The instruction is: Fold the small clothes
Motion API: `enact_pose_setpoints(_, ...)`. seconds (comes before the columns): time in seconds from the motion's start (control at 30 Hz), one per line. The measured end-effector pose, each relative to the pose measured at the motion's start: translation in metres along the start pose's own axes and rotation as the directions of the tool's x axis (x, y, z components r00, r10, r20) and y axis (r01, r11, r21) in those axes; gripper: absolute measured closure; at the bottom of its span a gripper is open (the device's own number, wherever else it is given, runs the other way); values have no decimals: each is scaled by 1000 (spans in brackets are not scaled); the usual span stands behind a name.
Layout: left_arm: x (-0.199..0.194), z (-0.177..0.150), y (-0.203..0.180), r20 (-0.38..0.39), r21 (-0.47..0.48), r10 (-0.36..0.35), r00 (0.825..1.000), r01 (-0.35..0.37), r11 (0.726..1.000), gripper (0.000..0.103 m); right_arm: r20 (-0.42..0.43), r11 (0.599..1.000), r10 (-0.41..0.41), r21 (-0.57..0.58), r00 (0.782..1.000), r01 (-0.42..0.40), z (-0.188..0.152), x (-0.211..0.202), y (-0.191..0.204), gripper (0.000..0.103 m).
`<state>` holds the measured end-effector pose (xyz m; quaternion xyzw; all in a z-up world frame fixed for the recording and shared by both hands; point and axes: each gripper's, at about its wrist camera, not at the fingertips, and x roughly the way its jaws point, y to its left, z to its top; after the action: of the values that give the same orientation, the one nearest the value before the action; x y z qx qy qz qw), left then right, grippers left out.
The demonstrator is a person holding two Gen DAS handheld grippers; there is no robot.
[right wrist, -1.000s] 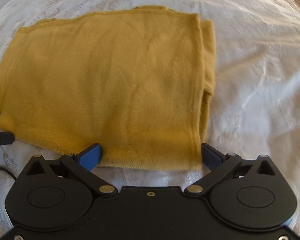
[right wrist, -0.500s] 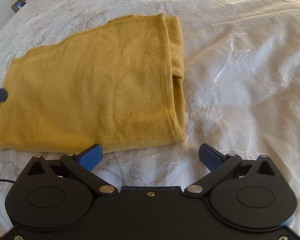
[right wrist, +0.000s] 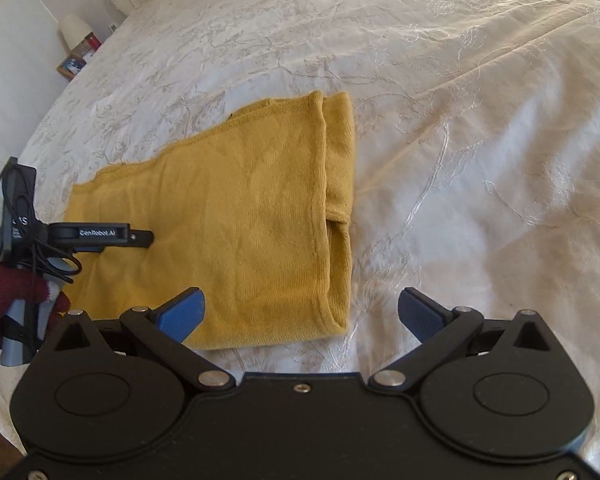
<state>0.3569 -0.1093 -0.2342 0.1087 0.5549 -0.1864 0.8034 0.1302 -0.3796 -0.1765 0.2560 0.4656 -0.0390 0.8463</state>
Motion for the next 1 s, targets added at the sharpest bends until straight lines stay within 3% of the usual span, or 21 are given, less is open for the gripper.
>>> enact_pose_setpoints(0.27,-17,5,1,-36,-22,9,999,-9,1000,0,-56,990,138,-3,989,-139,40,37,-27,1)
enact_pose_setpoints(0.5,-69,-43,-11,-5,-117,19,1000,-20,993,0,-87,969,240,88,967,-233,58,67,-51,1)
enact_pose_setpoints(0.83,-104,-107,-27,-45,-287,14,999,-27,957,0,-114,902,419,163,901,-399,66,98,-58,0)
enact_pose_setpoints(1.0,-110,-115,-27,-58,-271,30,998,-45,962,0,-94,889,436,198,895,-412,65,103,-60,0)
